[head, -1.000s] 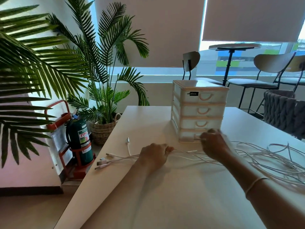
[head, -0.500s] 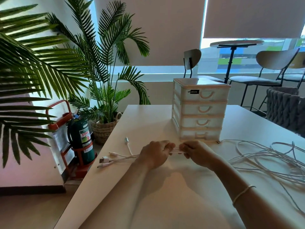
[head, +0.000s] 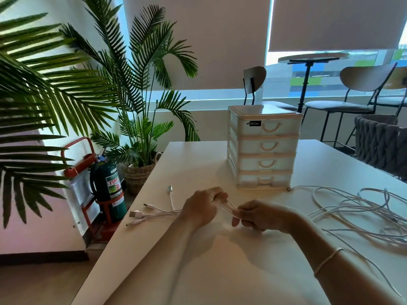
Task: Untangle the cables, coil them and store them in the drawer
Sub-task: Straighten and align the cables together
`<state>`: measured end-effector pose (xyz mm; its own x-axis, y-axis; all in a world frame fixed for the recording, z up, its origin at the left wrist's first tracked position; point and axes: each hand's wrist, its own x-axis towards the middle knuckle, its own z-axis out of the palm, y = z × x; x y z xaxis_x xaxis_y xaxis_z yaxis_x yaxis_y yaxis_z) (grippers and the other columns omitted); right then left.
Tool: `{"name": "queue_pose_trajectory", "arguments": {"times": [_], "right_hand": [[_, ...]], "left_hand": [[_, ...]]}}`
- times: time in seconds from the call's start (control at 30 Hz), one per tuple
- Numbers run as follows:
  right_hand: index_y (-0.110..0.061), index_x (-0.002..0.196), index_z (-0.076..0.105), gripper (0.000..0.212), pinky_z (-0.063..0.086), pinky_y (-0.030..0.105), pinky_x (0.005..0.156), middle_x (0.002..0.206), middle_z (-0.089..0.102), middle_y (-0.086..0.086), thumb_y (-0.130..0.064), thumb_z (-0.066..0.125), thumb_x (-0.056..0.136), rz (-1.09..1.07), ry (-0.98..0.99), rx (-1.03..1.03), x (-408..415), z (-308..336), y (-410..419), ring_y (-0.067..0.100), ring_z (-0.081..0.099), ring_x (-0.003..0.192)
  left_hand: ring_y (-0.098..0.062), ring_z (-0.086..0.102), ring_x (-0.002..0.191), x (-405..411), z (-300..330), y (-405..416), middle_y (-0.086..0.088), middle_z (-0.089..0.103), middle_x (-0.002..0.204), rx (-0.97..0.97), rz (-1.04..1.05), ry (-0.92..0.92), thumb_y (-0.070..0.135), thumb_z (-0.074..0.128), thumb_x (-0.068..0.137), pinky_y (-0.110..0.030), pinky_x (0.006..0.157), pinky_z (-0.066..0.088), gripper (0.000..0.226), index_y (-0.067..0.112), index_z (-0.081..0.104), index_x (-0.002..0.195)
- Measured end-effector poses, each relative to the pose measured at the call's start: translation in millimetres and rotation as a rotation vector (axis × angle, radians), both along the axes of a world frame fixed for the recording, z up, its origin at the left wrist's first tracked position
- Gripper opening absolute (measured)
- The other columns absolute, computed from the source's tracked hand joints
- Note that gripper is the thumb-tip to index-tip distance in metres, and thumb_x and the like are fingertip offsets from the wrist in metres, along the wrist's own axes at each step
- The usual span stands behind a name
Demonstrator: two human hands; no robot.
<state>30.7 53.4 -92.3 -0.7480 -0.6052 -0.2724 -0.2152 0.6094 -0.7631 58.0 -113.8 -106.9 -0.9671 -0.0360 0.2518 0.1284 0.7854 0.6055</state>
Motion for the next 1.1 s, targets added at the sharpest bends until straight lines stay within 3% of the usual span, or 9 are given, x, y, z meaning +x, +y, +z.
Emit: {"name": "queue_pose_trajectory", "arguments": {"times": [0.1,0.3,0.37,0.43,0.57,0.67,0.87,1.0,1.1], "right_hand": [[-0.017,0.074,0.063,0.037,0.023,0.02,0.046,0.059,0.037,-0.004,-0.027,0.039,0.099,-0.043,-0.03,-0.062,0,-1,3,0.009,0.028,0.05],[-0.02,0.065,0.064,0.036,0.026,0.013,0.038,0.056,0.046,-0.008,-0.03,0.048,0.095,-0.317,0.188,-0.25,-12,-7,2,0.001,0.036,0.037],[-0.017,0.063,0.065,0.035,0.027,0.013,0.037,0.055,0.049,-0.006,-0.026,0.051,0.094,-0.391,0.176,-0.361,-14,-8,2,0.001,0.038,0.035],[-0.015,0.061,0.066,0.034,0.027,0.013,0.036,0.054,0.051,-0.004,-0.022,0.054,0.091,-0.432,0.161,-0.429,-15,-7,2,0.001,0.039,0.033],[-0.016,0.059,0.065,0.034,0.026,0.016,0.044,0.06,0.053,0.0,-0.022,0.054,0.09,-0.256,0.169,-0.256,-7,-5,-6,0.003,0.036,0.043],[-0.02,0.058,0.062,0.036,0.028,0.014,0.047,0.059,0.05,-0.006,-0.026,0.052,0.092,-0.201,0.226,-0.194,-1,1,-6,0.001,0.037,0.045],[-0.022,0.065,0.065,0.032,0.039,0.027,0.064,0.061,0.058,-0.008,-0.025,0.051,0.094,-0.368,0.394,-0.293,-7,-5,-3,0.012,0.051,0.063],[-0.019,0.061,0.062,0.034,0.029,0.013,0.046,0.053,0.047,-0.009,-0.026,0.053,0.093,-0.221,0.239,-0.286,-3,-5,-3,0.002,0.038,0.044],[-0.023,0.06,0.06,0.036,0.028,0.012,0.043,0.055,0.045,-0.009,-0.027,0.049,0.095,-0.247,0.356,-0.239,-3,-5,-8,0.001,0.038,0.042]], "left_hand": [[-0.021,0.058,0.089,-3,-2,-3,0.008,0.062,0.08,0.061,-0.032,0.009,0.035,0.048,0.094,-0.032,0.081,0.044,0.021,0.025,0.064,0.086],[-0.006,0.043,0.057,-5,-6,0,0.012,0.048,0.053,0.097,-0.169,-0.027,0.033,0.052,0.092,-0.028,0.065,0.037,0.031,0.029,0.053,0.062],[-0.007,0.045,0.056,-4,-4,4,0.011,0.049,0.054,0.057,-0.167,-0.01,0.033,0.052,0.093,-0.028,0.065,0.037,0.026,0.028,0.057,0.068],[-0.022,0.055,0.07,-3,-2,5,0.004,0.056,0.064,-0.023,-0.11,0.034,0.037,0.048,0.094,-0.03,0.067,0.04,0.025,0.021,0.061,0.08],[-0.035,0.058,0.095,-2,-2,-1,-0.012,0.067,0.093,-0.11,0.039,0.128,0.042,0.044,0.095,-0.036,0.078,0.045,0.028,0.018,0.06,0.094],[-0.034,0.058,0.096,-2,-1,-3,-0.012,0.067,0.093,-0.087,0.049,0.135,0.041,0.045,0.094,-0.035,0.077,0.044,0.028,0.017,0.061,0.092],[-0.026,0.051,0.073,1,0,4,0.0,0.05,0.066,-0.104,-0.07,0.083,0.038,0.047,0.094,-0.028,0.063,0.033,0.029,0.022,0.048,0.07],[-0.032,0.057,0.087,-3,-2,-6,-0.009,0.064,0.084,-0.079,-0.007,0.092,0.041,0.044,0.095,-0.033,0.073,0.043,0.031,0.016,0.058,0.083],[-0.03,0.057,0.087,-5,-1,-12,-0.007,0.066,0.084,-0.043,0.0,0.059,0.043,0.044,0.094,-0.034,0.074,0.043,0.036,0.018,0.049,0.07]]}}
